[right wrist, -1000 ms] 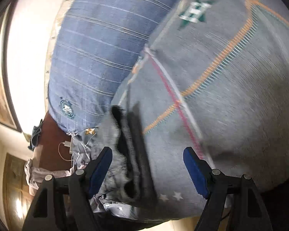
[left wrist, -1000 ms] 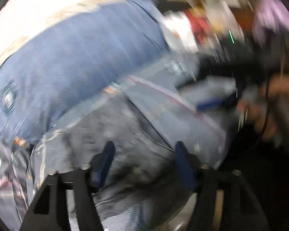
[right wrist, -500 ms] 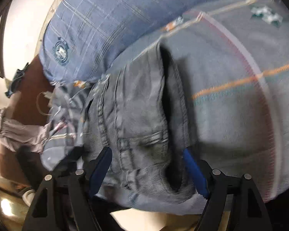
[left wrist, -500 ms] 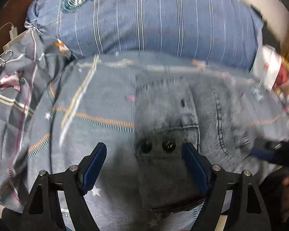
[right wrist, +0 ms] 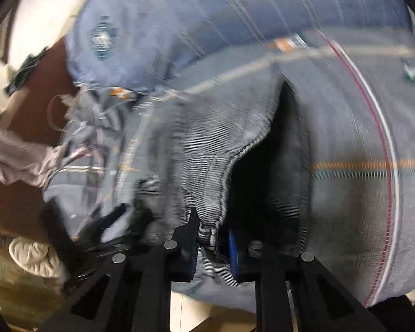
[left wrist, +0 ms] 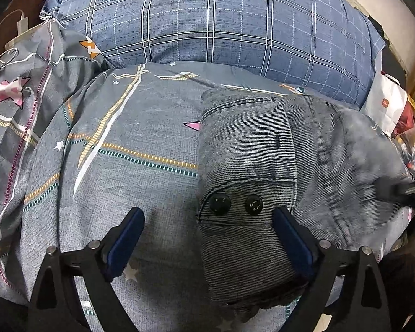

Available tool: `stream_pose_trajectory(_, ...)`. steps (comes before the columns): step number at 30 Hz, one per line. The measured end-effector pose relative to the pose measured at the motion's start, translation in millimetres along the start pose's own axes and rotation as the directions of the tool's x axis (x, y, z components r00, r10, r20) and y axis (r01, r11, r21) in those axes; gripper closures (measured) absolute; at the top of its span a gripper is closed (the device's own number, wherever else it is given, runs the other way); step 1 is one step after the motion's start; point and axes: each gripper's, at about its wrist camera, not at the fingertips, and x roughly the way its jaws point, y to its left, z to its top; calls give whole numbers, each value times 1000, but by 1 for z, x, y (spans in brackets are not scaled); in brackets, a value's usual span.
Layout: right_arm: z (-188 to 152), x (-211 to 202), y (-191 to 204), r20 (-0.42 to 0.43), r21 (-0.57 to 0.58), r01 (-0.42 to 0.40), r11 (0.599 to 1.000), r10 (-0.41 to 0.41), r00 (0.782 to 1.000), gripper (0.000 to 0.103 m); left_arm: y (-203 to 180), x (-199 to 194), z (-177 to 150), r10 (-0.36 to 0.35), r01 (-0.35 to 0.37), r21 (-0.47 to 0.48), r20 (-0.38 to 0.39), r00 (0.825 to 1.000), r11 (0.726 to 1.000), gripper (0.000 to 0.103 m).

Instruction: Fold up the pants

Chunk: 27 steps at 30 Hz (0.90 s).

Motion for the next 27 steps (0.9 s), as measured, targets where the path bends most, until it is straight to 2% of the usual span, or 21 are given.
stream_pose_trajectory(2, -3, -11, 18, 5, -28, 1, 1000, -1, 1000, 84, 2, -3, -1, -4, 4, -2, 13, 1000, 1000, 2)
stream_pose_trajectory(4, -12, -16, 17, 8, -7, 2, 1000, -2, 1000, 84, 5, -7, 1, -14, 14, 1, 13, 1000, 1000, 2)
stream_pose_trajectory(6, -18, -11, 6, 20, 22, 31, 999, -31, 999, 84, 8, -10, 1, -10, 10, 5, 11, 1000, 1000, 2)
stream_pose_trajectory(8, -19, 9, -13, 8, 58, 96, 994, -96, 995, 81, 9, -11, 2, -3, 3, 5, 7, 1000, 1000, 2)
stream_pose_trajectory(10, -23, 27, -37, -46, 126, 100, 987, -95, 994, 75, 7, -8, 1, 5, -4, 18, -4, 1000, 1000, 2)
stream_pose_trajectory(11, -25, 27, -43, -39, 140, 96, 986, -91, 995, 73, 4, -7, 0, 12, -12, 33, -6, 1000, 999, 2)
stream_pose_trajectory(15, -27, 5, -40, 28, 127, 53, 990, -57, 998, 73, 3, -3, -1, 28, -28, 35, 1, 1000, 999, 2)
stream_pose_trajectory(19, -40, -18, -50, 98, 218, -81, 973, 61, 993, 73, 6, -1, -1, 16, -16, 23, -3, 1000, 1000, 1)
stream_pose_trajectory(21, -51, -13, -62, 89, 305, -181, 935, 161, 983, 73, 6, 0, -2, 19, -19, 25, 1, 1000, 1000, 1)
stream_pose_trajectory(27, -62, 33, -76, 7, 420, -171, 891, 186, 983, 73, 7, 0, -2, 13, -13, 26, 1, 1000, 1000, 1)
